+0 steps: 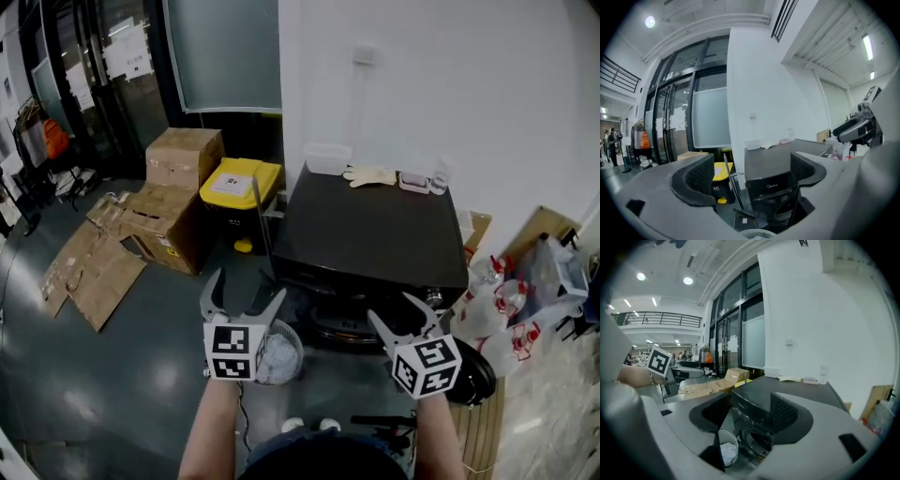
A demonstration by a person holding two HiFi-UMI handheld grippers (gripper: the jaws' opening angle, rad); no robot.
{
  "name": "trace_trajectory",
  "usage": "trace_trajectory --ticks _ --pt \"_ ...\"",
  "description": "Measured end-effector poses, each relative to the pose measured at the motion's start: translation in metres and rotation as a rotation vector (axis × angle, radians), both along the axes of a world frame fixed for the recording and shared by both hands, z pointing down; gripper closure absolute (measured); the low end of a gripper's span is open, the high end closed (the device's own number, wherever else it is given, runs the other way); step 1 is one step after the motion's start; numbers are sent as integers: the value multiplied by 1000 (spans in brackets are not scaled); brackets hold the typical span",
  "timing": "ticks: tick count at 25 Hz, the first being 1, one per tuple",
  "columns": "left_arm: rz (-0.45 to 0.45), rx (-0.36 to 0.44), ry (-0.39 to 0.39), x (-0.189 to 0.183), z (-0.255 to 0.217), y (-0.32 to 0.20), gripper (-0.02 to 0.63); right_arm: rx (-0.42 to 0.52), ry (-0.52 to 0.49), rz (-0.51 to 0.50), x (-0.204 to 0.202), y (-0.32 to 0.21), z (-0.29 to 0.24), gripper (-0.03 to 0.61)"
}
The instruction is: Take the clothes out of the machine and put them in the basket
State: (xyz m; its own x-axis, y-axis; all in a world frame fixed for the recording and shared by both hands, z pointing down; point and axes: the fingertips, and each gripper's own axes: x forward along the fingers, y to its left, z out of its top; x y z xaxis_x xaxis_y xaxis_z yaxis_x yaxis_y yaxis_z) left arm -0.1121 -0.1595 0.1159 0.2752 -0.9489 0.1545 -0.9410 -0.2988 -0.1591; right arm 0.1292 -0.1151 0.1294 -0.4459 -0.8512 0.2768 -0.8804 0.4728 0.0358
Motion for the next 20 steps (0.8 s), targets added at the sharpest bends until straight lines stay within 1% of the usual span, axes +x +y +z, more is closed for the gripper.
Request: trace_trajectory --ticks 3,5,6,8,10,12,13,14,16,20 --pt "35 25 -20 9 -12 5 133 54 2 20 9 6 -17 338" --pt "57 41 -24 13 -21 9 188 91 15 31 13 8 -28 391" --pt "68 53 -26 15 -25 11 218 108 27 34 15 9 -33 407" --pt "85 80 -35 17 -33 16 295 140 55 36 17 11 -42 438" --pt "93 108 -46 18 -42 20 383 175 75 37 19 13 -53 484" --pt "110 152 -65 19 -54 26 478 219 84 44 20 15 -68 569" --pt "124 181 -73 21 -61 29 573 245 87 47 20 16 -76 578" --pt "140 209 -76 23 -68 32 607 271 90 49 20 16 -84 578" --pt "161 246 -76 25 -79 36 611 316 98 50 19 16 -99 578" --pt "145 291 -103 24 -100 40 611 379 113 46 18 19 -122 578"
